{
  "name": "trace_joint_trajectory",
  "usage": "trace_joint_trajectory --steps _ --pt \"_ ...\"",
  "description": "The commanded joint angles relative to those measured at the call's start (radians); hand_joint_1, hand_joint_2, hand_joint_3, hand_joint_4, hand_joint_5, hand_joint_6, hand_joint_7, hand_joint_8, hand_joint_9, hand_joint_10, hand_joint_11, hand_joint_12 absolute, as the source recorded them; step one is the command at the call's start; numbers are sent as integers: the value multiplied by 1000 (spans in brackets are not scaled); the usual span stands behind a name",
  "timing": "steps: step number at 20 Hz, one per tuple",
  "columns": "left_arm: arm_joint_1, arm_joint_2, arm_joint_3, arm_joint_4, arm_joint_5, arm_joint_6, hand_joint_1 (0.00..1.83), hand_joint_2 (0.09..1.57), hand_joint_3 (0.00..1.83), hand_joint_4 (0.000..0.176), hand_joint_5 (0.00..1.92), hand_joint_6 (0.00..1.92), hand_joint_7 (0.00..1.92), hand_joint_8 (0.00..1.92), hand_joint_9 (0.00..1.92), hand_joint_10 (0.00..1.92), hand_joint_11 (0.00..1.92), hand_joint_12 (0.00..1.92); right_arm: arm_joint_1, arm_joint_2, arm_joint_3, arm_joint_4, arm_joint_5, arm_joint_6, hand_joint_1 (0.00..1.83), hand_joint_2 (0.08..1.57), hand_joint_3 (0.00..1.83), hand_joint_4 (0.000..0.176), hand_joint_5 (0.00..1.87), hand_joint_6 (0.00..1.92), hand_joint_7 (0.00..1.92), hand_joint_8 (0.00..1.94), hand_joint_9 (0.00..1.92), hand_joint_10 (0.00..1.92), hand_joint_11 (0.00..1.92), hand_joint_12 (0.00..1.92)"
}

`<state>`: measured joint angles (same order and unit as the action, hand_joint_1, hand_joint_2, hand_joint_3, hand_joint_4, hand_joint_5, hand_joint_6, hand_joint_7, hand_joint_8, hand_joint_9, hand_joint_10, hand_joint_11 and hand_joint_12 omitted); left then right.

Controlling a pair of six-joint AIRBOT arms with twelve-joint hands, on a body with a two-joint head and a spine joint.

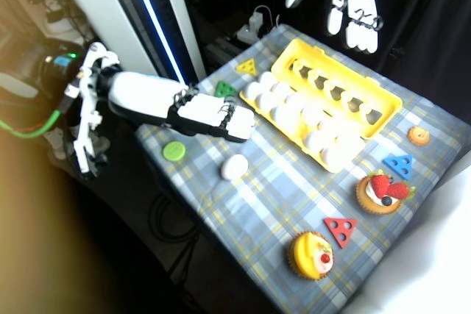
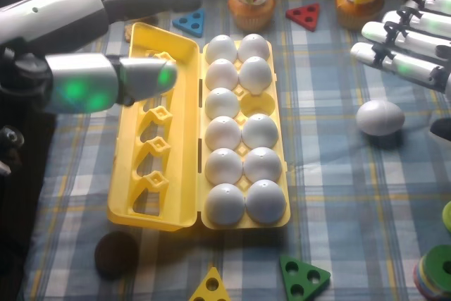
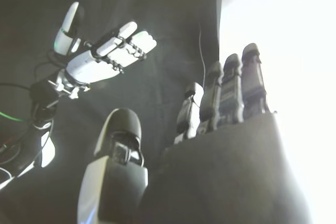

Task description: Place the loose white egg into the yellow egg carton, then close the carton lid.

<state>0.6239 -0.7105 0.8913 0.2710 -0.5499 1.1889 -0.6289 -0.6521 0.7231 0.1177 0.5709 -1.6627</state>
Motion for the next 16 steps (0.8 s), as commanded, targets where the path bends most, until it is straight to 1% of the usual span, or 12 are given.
trace_joint_trajectory --steps 1,2,3,4,8,10,11,12,13,14,15,16 --pt "-18 -9 4 -19 -115 -2 566 1344 4 8 132 7 83 3 44 71 0 752 7 2 3 -5 114 -7 636 1231 33 0 0 0 36 9 0 293 0 1124" --pt "-18 -12 5 -17 -115 -2 531 1366 4 16 87 15 16 0 8 13 0 376 7 -2 4 -5 110 -7 613 1246 18 0 0 0 10 1 0 230 0 1051" --pt "-18 -13 4 -15 -113 -2 536 1368 2 23 73 7 2 0 1 2 0 140 7 -3 5 -4 108 -7 607 1247 13 0 0 0 10 2 0 219 0 1037" --pt "-18 -13 4 -15 -113 -2 503 1358 1 46 19 3 0 0 0 0 0 5 7 -6 7 0 106 -7 646 1237 2 0 0 0 43 6 1 293 0 1175" --pt "-18 -14 3 -15 -115 -2 444 1370 6 29 19 4 0 0 0 0 0 0 7 -37 36 11 69 -7 613 1245 1 0 0 0 28 1 0 334 0 1289" --pt "-18 -14 4 -16 -116 -3 397 1379 7 45 0 0 0 0 0 0 0 0 7 -64 57 23 53 -7 571 1253 2 0 0 0 26 3 0 383 0 1579" --pt "-18 -14 6 -18 -117 -3 411 1383 6 46 0 0 0 0 0 0 0 0 7 -78 68 28 43 -7 608 1254 2 0 0 0 23 2 0 329 0 1587" --pt "-15 -14 7 -23 -121 -3 410 1393 9 43 0 0 0 0 0 0 0 0 7 -104 89 35 21 -7 704 1255 2 0 0 0 48 6 0 340 0 1353" --pt "-15 -14 7 -24 -122 -3 410 1393 9 43 0 0 0 0 0 0 0 0 10 -116 100 39 9 -7 704 1255 2 0 0 0 48 6 0 340 0 1353" --pt "-14 -13 7 -27 -122 -3 394 1396 8 49 0 0 0 0 0 0 0 0 12 -132 114 44 -4 -7 728 1265 4 0 0 0 42 2 3 289 0 1186" --pt "-13 -13 7 -29 -122 -3 351 1396 7 55 0 0 0 0 0 0 0 0 12 -152 132 52 -18 -7 710 1271 5 0 0 0 57 7 21 286 0 1151" --pt "-12 -13 8 -29 -121 -3 370 1390 2 51 9 3 0 0 0 0 0 0 12 -169 149 64 -31 -7 713 1278 4 0 0 0 67 6 29 282 0 1118"
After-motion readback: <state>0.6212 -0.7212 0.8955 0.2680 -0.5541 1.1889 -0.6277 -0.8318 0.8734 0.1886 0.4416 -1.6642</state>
